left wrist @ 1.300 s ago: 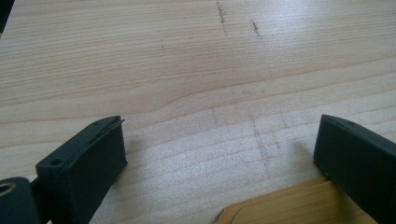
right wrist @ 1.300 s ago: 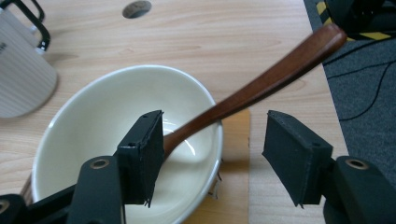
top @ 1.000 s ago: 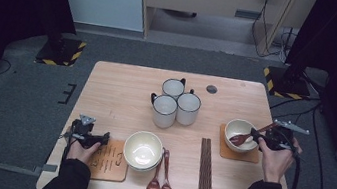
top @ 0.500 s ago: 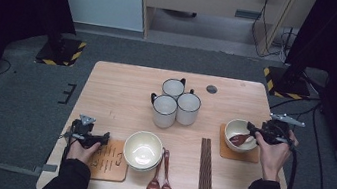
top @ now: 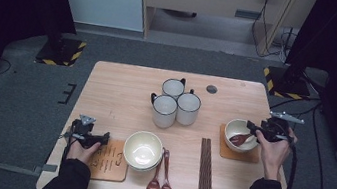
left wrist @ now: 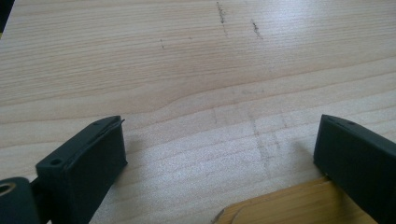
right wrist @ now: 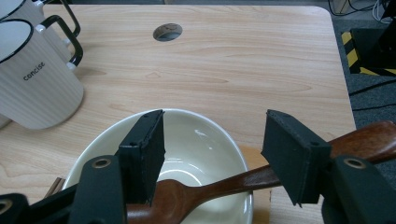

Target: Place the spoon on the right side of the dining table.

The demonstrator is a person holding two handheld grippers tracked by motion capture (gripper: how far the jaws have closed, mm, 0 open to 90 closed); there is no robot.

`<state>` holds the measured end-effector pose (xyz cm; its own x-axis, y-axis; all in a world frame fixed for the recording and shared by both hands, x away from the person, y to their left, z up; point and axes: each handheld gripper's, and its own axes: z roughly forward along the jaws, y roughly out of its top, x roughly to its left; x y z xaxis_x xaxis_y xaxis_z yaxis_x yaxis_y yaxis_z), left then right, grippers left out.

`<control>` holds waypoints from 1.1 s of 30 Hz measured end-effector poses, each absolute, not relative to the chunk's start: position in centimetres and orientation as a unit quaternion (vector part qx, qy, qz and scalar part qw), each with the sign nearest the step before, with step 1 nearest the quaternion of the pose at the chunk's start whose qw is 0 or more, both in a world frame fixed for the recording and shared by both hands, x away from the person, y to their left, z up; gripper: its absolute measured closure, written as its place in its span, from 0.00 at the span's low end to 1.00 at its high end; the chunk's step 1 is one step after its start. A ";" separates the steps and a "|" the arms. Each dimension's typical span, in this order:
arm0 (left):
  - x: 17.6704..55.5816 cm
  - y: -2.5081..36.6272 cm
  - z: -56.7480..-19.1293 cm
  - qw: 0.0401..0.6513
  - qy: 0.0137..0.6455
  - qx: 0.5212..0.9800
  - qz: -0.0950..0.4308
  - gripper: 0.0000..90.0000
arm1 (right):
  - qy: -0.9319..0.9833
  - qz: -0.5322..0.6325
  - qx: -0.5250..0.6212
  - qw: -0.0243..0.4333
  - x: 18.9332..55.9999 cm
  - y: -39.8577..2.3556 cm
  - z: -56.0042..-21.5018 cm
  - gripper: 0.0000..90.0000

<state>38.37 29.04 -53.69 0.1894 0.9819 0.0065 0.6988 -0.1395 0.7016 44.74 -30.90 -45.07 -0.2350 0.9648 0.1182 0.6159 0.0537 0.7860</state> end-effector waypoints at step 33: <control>38.4 29.0 -53.7 0.291 0.588 0.714 0.244 0.01 | 0.701 0.341 0.585 0.224 44.6 -31.2 -45.9 0.44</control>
